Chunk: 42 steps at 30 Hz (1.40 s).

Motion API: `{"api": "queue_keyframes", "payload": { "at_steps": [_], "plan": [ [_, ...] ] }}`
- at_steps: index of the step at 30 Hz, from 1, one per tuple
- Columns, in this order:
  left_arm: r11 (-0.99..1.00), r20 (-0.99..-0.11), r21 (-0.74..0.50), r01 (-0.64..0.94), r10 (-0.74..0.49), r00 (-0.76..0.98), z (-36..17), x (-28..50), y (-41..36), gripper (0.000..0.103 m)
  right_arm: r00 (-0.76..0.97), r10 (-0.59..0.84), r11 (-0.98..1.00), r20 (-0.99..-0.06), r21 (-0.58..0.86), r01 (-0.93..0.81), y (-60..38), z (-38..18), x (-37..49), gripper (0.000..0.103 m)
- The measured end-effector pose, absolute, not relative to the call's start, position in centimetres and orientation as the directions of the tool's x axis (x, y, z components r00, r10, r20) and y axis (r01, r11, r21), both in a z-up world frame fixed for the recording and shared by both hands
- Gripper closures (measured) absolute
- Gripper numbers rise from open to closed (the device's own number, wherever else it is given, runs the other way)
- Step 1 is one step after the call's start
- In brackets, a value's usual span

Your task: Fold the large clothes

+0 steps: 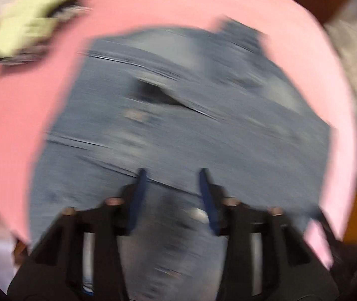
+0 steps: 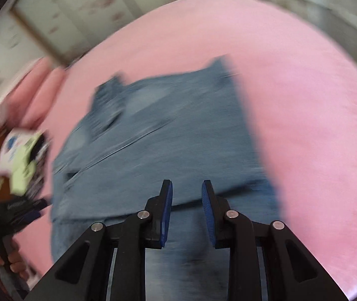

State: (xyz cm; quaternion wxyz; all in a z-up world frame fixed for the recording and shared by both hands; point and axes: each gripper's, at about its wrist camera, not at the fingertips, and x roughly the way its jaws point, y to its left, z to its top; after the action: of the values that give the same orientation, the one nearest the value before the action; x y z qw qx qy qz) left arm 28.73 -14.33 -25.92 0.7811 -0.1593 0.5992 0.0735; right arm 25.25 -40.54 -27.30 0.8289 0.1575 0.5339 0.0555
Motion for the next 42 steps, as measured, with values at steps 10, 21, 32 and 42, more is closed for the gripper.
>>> {"api": "queue_keyframes", "payload": {
  "at_steps": [10, 21, 32, 42],
  "plan": [
    [0.950, -0.965, -0.257, -0.179, -0.240, 0.107, -32.4, 31.6, -21.6, 0.103, 0.245, 0.305, 0.949, -0.920, 0.315, 0.004, -35.1, -33.1, 29.2, 0.102],
    [0.940, -0.991, -0.052, -0.336, -0.007, 0.134, -33.6, 30.3, -11.1, 0.103, 0.316, 0.175, 0.942, -0.933, 0.252, 0.222, -48.3, -33.3, 26.3, 0.103],
    [0.899, -0.988, 0.020, -0.437, 0.084, 0.129, -32.1, 28.2, -10.0, 0.103, 0.388, 0.160, 0.958, -0.907, 0.238, 0.162, -43.9, -31.0, 26.4, 0.103],
    [0.962, -0.956, -0.244, -0.124, -0.217, 0.197, -32.3, 34.1, -19.8, 0.103, 0.284, 0.337, 0.936, -0.897, 0.353, 0.004, -37.8, -34.5, 31.4, 0.103]
  ]
}}
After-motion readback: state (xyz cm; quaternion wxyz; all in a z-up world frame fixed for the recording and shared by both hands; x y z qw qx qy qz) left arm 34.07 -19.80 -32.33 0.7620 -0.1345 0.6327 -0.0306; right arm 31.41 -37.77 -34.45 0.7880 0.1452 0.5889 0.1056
